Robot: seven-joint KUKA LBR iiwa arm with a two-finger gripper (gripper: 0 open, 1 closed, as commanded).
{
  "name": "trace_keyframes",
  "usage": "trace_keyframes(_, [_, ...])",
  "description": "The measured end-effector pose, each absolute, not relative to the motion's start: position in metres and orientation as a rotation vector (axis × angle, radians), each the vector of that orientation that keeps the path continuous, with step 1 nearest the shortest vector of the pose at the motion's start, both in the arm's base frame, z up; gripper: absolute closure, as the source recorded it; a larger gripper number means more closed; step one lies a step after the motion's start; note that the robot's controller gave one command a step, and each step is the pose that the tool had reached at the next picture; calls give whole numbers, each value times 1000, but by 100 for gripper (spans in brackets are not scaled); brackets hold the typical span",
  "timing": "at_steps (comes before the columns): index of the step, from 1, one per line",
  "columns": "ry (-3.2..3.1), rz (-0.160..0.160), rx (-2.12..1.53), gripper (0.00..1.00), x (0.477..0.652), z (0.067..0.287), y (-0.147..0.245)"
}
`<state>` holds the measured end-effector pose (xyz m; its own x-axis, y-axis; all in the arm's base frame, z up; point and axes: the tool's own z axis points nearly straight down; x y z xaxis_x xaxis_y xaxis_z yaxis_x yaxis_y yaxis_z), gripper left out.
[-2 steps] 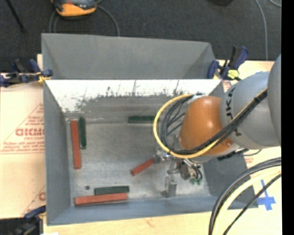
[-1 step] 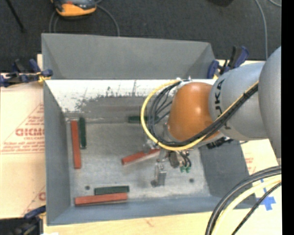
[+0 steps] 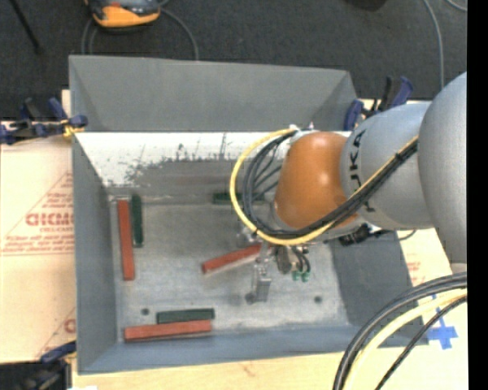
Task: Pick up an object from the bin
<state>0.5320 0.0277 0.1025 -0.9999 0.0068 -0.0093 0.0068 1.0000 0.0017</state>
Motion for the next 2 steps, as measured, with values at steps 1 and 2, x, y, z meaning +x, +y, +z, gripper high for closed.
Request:
trace_keyframes(1, [3131, 0, 207, 100, 563, 71, 51])
trace_keyframes(2, [3131, -1, 206, 100, 563, 71, 51])
